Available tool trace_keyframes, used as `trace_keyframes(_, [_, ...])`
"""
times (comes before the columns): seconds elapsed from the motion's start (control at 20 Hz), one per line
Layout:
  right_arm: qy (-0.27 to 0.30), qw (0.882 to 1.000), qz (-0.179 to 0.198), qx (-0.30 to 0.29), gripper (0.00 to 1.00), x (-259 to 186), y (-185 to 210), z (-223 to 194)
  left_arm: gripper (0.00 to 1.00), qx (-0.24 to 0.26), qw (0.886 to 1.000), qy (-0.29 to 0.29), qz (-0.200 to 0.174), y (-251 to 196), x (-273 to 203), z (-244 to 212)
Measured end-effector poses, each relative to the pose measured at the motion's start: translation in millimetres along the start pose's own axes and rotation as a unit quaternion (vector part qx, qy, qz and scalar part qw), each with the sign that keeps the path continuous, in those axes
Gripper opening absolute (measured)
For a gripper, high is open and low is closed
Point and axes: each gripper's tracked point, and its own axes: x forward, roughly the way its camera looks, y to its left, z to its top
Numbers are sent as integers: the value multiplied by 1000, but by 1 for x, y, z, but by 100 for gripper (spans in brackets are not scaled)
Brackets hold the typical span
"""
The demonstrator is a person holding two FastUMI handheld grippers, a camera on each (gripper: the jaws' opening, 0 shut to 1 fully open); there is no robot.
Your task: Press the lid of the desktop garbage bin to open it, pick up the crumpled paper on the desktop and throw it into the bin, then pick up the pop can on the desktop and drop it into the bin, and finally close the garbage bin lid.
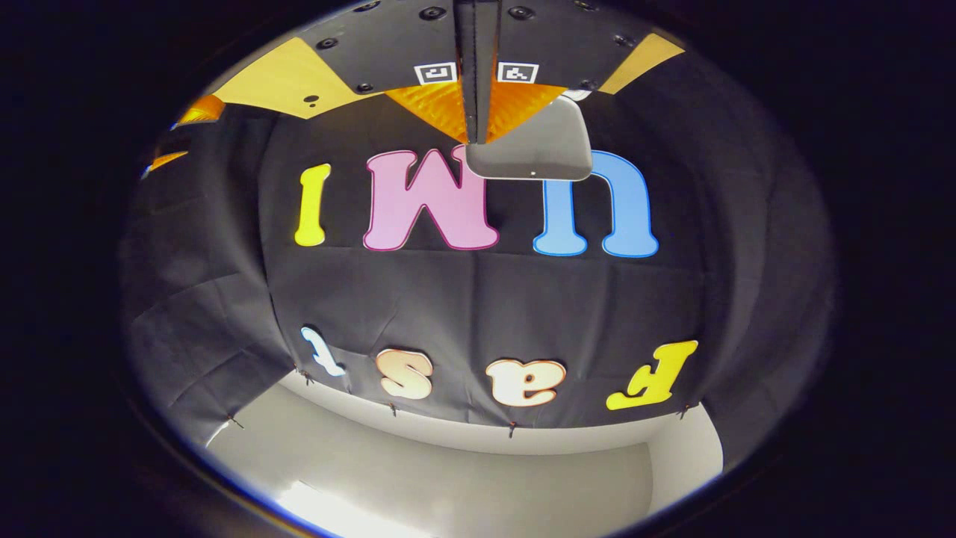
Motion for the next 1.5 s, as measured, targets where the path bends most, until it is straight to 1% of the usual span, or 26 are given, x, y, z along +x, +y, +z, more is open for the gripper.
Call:
trace_keyframes(0.1, [21,1000,-5,2,97,4,-5,-13,6,21,1000,10,-18,-14,-18,-1])
trace_keyframes(0.2, [35,999,-6,5,97,5,-7,-25,6,15,999,15,-31,-27,-32,-4])
trace_keyframes(0.3, [45,999,-6,2,97,8,-11,-32,8,2,998,31,-53,-46,-39,-19])
trace_keyframes(0.4, [58,998,-5,-3,97,15,-15,-40,19,8,996,58,-66,-60,-46,-39])
trace_keyframes(0.45, [63,998,-5,-2,97,20,-18,-45,35,11,995,68,-74,-68,-49,-46])
trace_keyframes(0.5, [69,998,-6,1,97,26,-22,-47,46,12,994,71,-79,-75,-51,-49])
trace_keyframes(0.6, [85,996,-3,6,97,40,-27,-58,97,8,994,72,-77,-83,-54,-48])
trace_keyframes(0.65, [93,996,0,4,97,51,-31,-65,94,3,994,76,-74,-88,-55,-53])
trace_keyframes(0.8, [130,991,17,-5,97,80,-36,-89,95,11,995,85,-56,-91,-56,-56])
trace_keyframes(0.9, [177,983,39,-12,97,100,-34,-117,95,17,995,88,-42,-90,-58,-58])
trace_keyframes(1.05, [246,966,71,-22,98,124,-33,-156,95,3,994,109,-20,-90,-64,-75])
trace_keyframes(1.15, [283,955,89,-23,98,133,-31,-183,95,4,991,130,0,-86,-71,-87])
trace_keyframes(1.2, [302,948,102,-19,98,140,-27,-195,95,6,990,139,13,-83,-75,-92])
trace_keyframes(1.3, [348,928,130,-12,98,143,-16,-224,95,9,988,151,33,-77,-81,-99])
trace_keyframes(1.35, [369,919,136,-18,98,144,-14,-238,95,12,986,160,42,-76,-86,-104])
trace_keyframes(1.4, [382,913,139,-26,98,146,-15,-248,95,18,985,166,52,-72,-89,-108])
trace_keyframes(1.5, [399,905,146,-37,99,156,-11,-269,95,29,981,177,71,-67,-99,-110])
